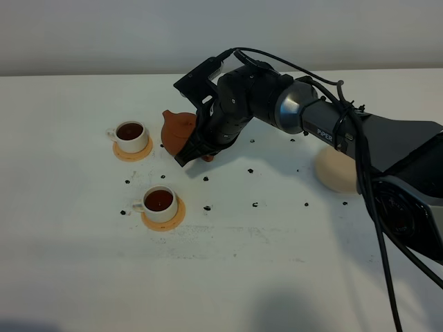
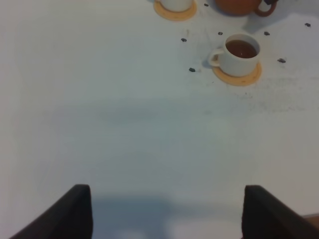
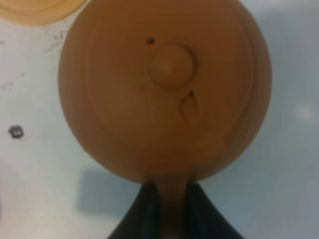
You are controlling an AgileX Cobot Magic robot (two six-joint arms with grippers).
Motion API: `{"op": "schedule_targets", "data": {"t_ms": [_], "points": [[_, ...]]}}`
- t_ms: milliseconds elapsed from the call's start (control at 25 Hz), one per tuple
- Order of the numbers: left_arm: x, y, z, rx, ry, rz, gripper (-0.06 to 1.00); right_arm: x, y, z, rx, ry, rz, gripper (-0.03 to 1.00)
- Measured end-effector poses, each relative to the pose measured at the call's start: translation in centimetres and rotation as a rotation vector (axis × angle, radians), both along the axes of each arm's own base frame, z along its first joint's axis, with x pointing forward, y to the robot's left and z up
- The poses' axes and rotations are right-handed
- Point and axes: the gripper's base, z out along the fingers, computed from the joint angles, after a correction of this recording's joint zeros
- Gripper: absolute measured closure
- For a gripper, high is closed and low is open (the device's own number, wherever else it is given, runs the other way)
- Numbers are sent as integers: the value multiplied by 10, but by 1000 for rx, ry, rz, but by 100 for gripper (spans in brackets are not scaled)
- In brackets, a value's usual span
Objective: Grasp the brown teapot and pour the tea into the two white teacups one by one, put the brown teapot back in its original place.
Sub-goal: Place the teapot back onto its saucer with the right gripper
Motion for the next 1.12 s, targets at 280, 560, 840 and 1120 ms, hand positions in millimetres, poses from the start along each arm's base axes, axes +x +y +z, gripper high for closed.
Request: {"op": "schedule_targets", "data": {"t_ms": [280,560,840,1120], "points": [[0,0,0,0,0,0,35,-2,-3,15,-9,-1,4,87],[0,0,0,0,0,0,35,2,-30,72,-9,-35,-53,87],[0,0,0,0,0,0,35,5,-65,95,-55,14,-113,87],[0,0,0,0,0,0,35,-9,-99,97,-55,23,-167,87]]}}
